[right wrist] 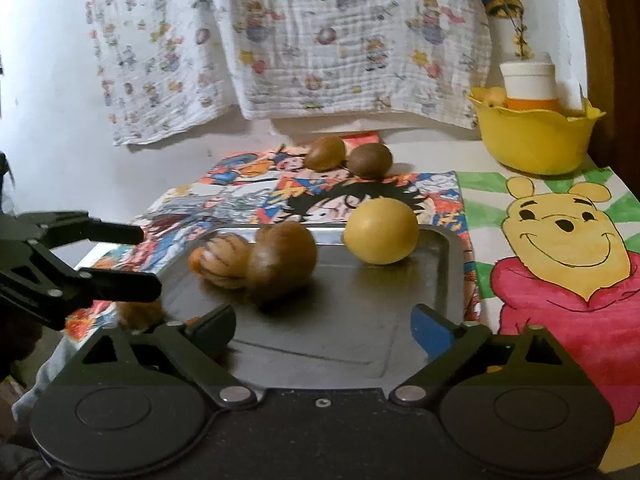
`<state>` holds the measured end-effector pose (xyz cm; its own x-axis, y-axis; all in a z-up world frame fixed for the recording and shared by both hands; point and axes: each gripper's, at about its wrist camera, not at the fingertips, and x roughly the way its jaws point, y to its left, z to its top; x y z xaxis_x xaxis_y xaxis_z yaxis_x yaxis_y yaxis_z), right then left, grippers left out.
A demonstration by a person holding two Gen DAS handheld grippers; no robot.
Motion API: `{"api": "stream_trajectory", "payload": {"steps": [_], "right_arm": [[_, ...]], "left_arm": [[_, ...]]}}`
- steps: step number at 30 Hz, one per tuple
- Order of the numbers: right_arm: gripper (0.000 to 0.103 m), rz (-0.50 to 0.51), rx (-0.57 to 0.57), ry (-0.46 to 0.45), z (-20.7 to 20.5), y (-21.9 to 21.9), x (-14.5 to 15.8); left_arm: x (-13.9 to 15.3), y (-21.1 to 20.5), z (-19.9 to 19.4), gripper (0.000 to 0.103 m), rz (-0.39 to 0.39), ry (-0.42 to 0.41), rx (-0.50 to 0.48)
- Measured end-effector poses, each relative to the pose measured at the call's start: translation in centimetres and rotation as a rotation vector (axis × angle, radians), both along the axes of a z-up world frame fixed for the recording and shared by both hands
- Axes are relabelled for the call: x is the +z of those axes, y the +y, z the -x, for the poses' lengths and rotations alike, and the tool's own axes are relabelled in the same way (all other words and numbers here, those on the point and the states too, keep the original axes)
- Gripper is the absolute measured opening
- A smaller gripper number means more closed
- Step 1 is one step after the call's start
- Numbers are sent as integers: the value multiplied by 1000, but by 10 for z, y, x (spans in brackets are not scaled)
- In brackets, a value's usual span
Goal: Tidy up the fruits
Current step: 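Lower both fruits onto the metal tray and open both tools, then move both tools toward the two remaining brown fruits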
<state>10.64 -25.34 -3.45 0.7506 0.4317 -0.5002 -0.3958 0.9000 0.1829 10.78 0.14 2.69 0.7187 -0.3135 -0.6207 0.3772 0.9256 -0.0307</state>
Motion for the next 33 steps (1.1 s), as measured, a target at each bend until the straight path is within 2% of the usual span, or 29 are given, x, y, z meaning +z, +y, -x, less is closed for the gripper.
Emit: {"api": "stream_trajectory", "payload": {"steps": [5, 14, 21, 33], "right_arm": [[102, 10, 45, -9, 17, 7, 2], [102, 97, 63, 20, 33, 20, -3], [102, 192, 37, 33, 34, 24, -4], [102, 215, 15, 25, 20, 24, 0]], "left_arm": [[-6, 14, 23, 102, 10, 7, 42], [-19, 23, 48, 102, -54, 31, 57], [-24, 35, 50, 102, -103, 60, 82], [-23, 61, 41, 102, -108, 84, 148]]}}
